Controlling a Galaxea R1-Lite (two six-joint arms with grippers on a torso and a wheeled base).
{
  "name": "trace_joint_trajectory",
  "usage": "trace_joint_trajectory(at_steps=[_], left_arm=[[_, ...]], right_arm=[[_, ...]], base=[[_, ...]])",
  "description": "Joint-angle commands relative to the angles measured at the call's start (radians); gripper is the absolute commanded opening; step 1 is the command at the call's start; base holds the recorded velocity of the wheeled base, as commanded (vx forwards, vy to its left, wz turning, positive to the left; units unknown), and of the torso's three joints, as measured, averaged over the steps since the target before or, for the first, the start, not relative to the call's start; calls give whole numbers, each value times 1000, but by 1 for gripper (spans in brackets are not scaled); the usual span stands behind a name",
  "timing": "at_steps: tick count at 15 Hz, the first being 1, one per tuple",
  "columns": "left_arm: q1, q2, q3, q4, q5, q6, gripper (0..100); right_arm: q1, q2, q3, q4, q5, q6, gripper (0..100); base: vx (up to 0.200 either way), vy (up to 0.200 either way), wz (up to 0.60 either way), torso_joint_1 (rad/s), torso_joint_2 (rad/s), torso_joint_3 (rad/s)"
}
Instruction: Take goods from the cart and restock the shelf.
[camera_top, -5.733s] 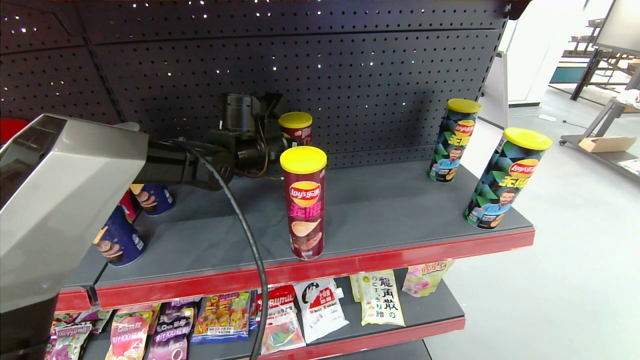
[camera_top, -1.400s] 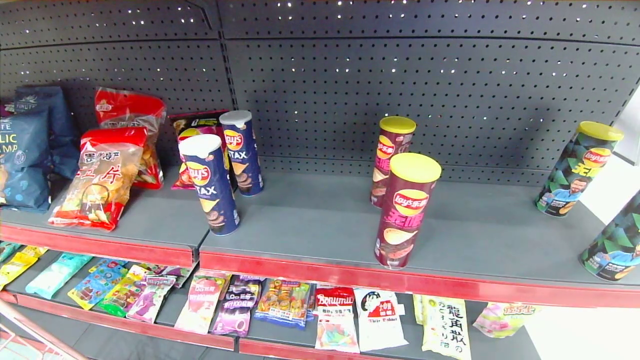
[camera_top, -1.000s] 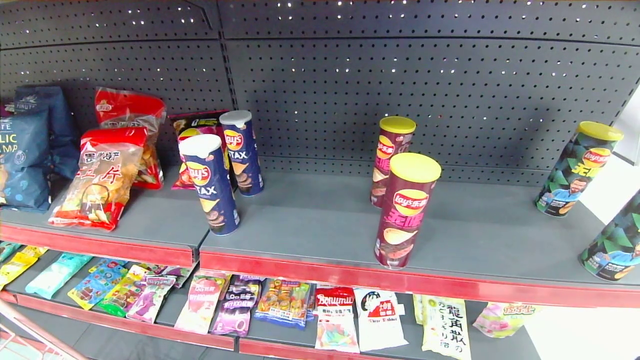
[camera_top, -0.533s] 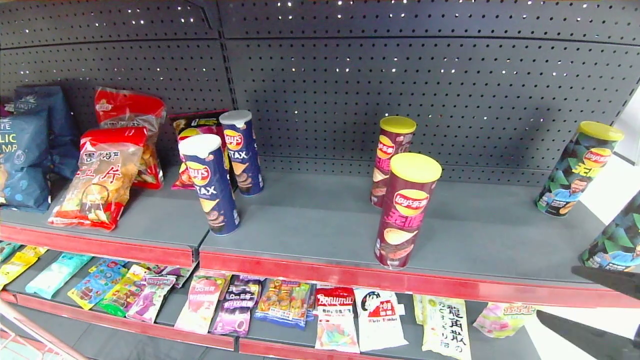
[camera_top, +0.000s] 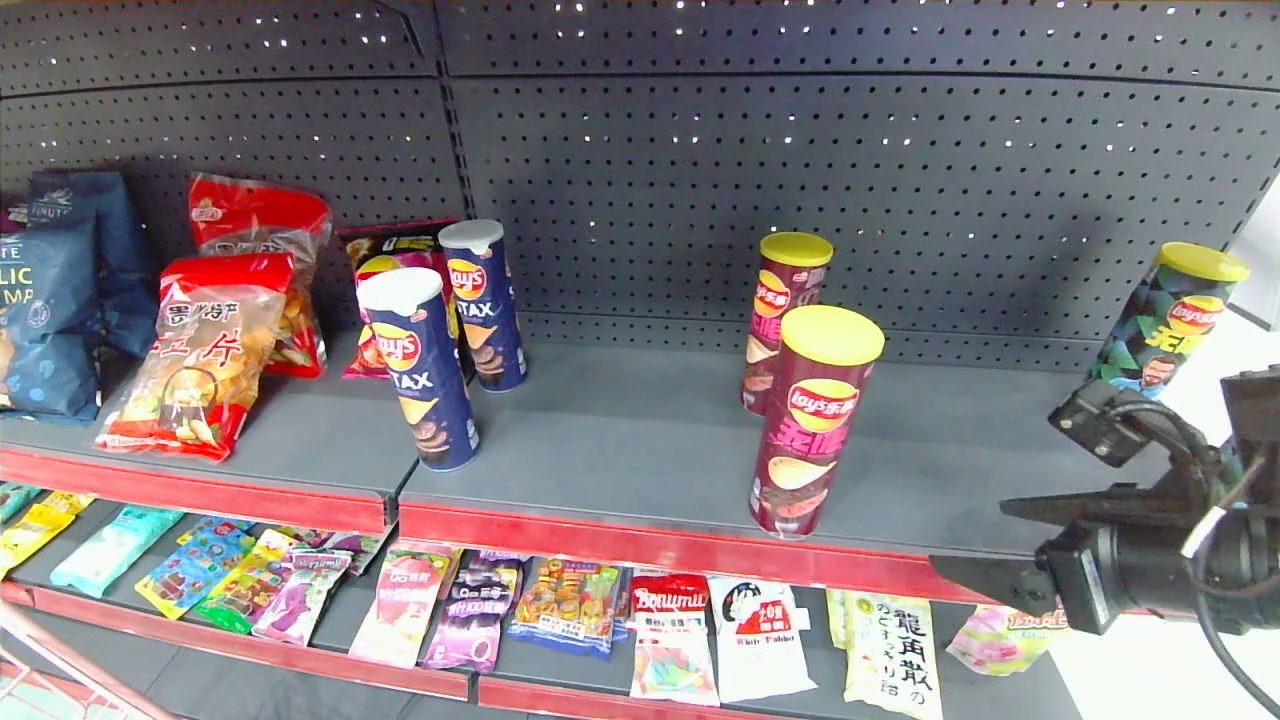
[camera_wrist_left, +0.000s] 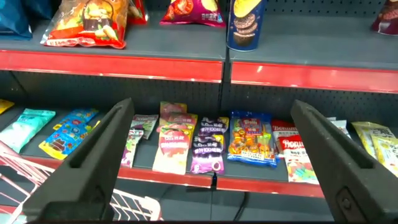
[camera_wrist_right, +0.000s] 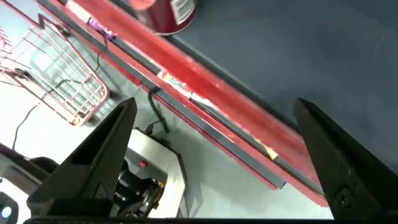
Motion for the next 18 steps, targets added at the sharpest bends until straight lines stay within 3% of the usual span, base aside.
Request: trace_joint_trajectory(at_steps=[1, 7, 10, 18], left_arm=[[1, -1, 0, 0, 0, -2, 100], [-1, -1, 0, 0, 0, 0, 100], [1, -1, 0, 0, 0, 0, 100], [-1, -1, 0, 0, 0, -2, 100]], right_arm=[[3, 129, -60, 1, -3, 0, 100], [10, 286, -177, 1, -78, 5, 100], [88, 335, -223, 1, -161, 68, 100], [92, 407, -291, 2, -222, 66, 100]], base=[[0, 0, 0, 0, 0, 0], [0, 0, 0, 0, 0, 0], [0, 0, 0, 0, 0, 0], [0, 0, 0, 0, 0, 0]])
